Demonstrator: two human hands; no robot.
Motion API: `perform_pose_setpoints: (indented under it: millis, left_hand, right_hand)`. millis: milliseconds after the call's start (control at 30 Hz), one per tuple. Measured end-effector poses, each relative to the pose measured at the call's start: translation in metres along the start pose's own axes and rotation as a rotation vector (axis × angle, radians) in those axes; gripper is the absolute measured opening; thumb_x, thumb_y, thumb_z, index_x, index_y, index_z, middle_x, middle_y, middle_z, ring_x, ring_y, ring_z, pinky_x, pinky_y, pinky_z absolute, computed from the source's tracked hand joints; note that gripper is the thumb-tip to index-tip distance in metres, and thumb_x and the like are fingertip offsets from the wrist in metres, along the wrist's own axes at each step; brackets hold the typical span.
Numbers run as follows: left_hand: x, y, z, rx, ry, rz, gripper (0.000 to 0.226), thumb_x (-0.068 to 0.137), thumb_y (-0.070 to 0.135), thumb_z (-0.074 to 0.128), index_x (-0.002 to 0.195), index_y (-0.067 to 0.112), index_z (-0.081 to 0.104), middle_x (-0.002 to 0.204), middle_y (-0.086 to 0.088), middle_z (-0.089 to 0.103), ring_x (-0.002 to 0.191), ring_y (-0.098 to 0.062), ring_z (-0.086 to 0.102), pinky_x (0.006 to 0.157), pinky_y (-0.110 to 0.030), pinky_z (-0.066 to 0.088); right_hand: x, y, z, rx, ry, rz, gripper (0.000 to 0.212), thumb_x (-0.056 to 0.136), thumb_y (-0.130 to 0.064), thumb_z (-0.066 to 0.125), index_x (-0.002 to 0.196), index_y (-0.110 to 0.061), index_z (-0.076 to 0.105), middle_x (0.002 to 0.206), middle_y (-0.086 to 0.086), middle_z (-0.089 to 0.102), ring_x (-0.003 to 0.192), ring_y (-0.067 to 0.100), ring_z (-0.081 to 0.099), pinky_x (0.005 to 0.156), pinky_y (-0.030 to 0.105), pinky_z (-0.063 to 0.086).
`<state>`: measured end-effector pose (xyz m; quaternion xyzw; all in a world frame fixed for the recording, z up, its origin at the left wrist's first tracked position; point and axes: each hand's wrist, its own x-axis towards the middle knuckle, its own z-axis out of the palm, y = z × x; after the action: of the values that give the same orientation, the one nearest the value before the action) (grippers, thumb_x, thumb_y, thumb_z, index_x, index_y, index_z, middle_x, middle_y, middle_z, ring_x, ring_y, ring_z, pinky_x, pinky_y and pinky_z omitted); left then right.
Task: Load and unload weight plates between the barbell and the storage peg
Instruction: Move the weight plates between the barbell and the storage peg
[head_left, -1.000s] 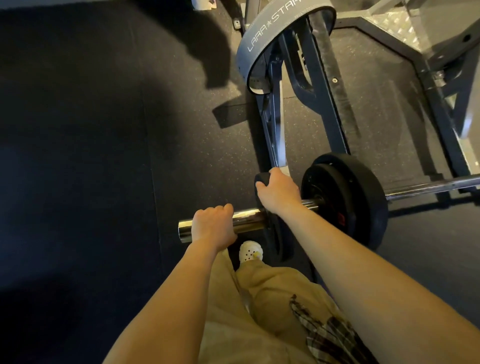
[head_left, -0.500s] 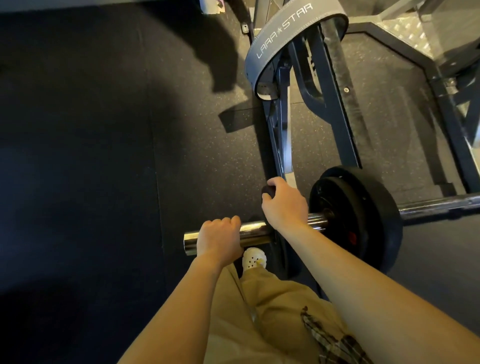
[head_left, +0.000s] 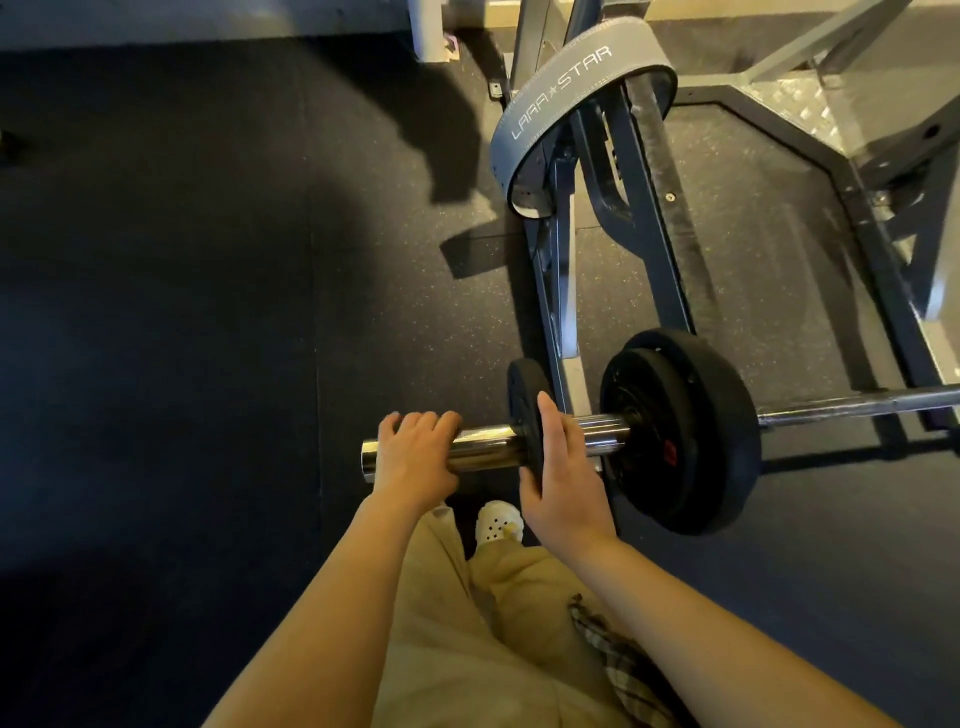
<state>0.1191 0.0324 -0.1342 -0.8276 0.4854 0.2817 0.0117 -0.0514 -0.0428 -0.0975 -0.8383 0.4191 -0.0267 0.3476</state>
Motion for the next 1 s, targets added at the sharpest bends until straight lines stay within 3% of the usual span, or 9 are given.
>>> perform_pose_setpoints:
  millis: [67,167,233,300,533,633,800,900,1000]
  left_hand:
    - [-0.015,-0.017,-0.002,-0.093,0.032,-0.174,0.072,0.079,0.034,0.071,0.141,0.033,0.034,0.137,0.006,0.044,0.136,-0.019,0.034,0.117,-0.053,0.008]
    - [-0.028,-0.040,-0.005,-0.163,-0.029,-0.382,0.075,0.079,0.025,0.073,0.142,0.027,0.033,0.134,0.003,0.047,0.133,-0.020,0.039,0.115,-0.058,0.010]
    - [-0.027,-0.045,-0.004,-0.164,-0.034,-0.390,0.059,0.079,0.017,0.070,0.131,0.025,0.042,0.114,0.005,0.058,0.119,-0.017,0.053,0.117,-0.057,0.013]
    - [-0.022,-0.042,-0.004,-0.125,-0.022,-0.401,0.049,0.081,0.015,0.069,0.123,0.024,0.046,0.102,0.005,0.062,0.108,-0.016,0.059,0.118,-0.052,0.016]
    - [-0.015,-0.039,-0.005,0.074,-0.011,-0.361,0.047,0.085,0.018,0.066,0.127,0.021,0.045,0.098,0.007,0.063,0.097,-0.015,0.063,0.117,-0.050,0.020]
    - [-0.014,-0.040,-0.001,0.086,-0.001,-0.365,0.050,0.086,0.019,0.065,0.131,0.022,0.042,0.103,0.008,0.063,0.100,-0.013,0.062,0.117,-0.048,0.021]
    - [-0.015,-0.042,0.000,0.055,-0.019,-0.354,0.050,0.087,0.021,0.065,0.131,0.023,0.041,0.106,0.008,0.063,0.102,-0.013,0.062,0.117,-0.047,0.022]
    - [-0.016,-0.041,-0.003,0.076,-0.016,-0.346,0.045,0.086,0.020,0.065,0.126,0.023,0.044,0.100,0.008,0.062,0.096,-0.013,0.063,0.115,-0.047,0.025]
    - [-0.016,-0.039,-0.006,0.076,-0.037,-0.342,0.037,0.086,0.019,0.064,0.118,0.023,0.046,0.091,0.008,0.061,0.093,-0.013,0.063,0.114,-0.046,0.027]
  right_hand:
    - [0.006,-0.007,-0.001,-0.043,-0.006,0.008,0.082,0.093,-0.016,0.057,0.154,-0.024,0.003,0.144,0.006,0.033,0.099,0.012,0.057,0.082,0.023,0.054]
    - [0.024,-0.013,-0.008,-0.098,-0.015,0.007,0.077,0.093,-0.018,0.057,0.154,-0.021,0.009,0.132,0.008,0.045,0.089,0.008,0.053,0.076,0.020,0.049]
    - [0.042,-0.018,-0.011,-0.068,-0.015,0.059,0.070,0.093,-0.018,0.057,0.152,-0.020,0.019,0.126,0.009,0.050,0.093,0.014,0.056,0.078,0.022,0.048]
    - [0.064,-0.026,-0.014,0.001,-0.040,0.168,0.062,0.094,-0.022,0.056,0.149,-0.021,0.027,0.129,0.009,0.051,0.111,0.023,0.056,0.086,0.028,0.045]
    - [0.135,-0.037,-0.021,0.134,-0.245,0.581,0.048,0.092,-0.026,0.057,0.137,-0.012,0.046,0.134,0.010,0.051,0.120,0.029,0.050,0.096,0.037,0.044]
    - [0.137,-0.044,-0.012,0.029,-0.258,0.585,0.053,0.092,-0.026,0.058,0.140,-0.011,0.042,0.135,0.012,0.050,0.121,0.030,0.051,0.094,0.037,0.045]
    - [0.118,-0.041,-0.008,0.126,-0.155,0.584,0.060,0.091,-0.024,0.061,0.145,-0.016,0.036,0.138,0.011,0.049,0.124,0.031,0.048,0.100,0.043,0.045]
    - [0.095,-0.046,-0.009,0.181,-0.080,0.518,0.061,0.093,-0.017,0.060,0.146,-0.016,0.032,0.136,0.009,0.050,0.123,0.028,0.051,0.098,0.039,0.047]
    - [0.060,-0.049,-0.005,0.257,0.026,0.415,0.062,0.095,-0.014,0.057,0.149,-0.019,0.027,0.146,0.004,0.043,0.134,0.022,0.042,0.106,0.033,0.038]
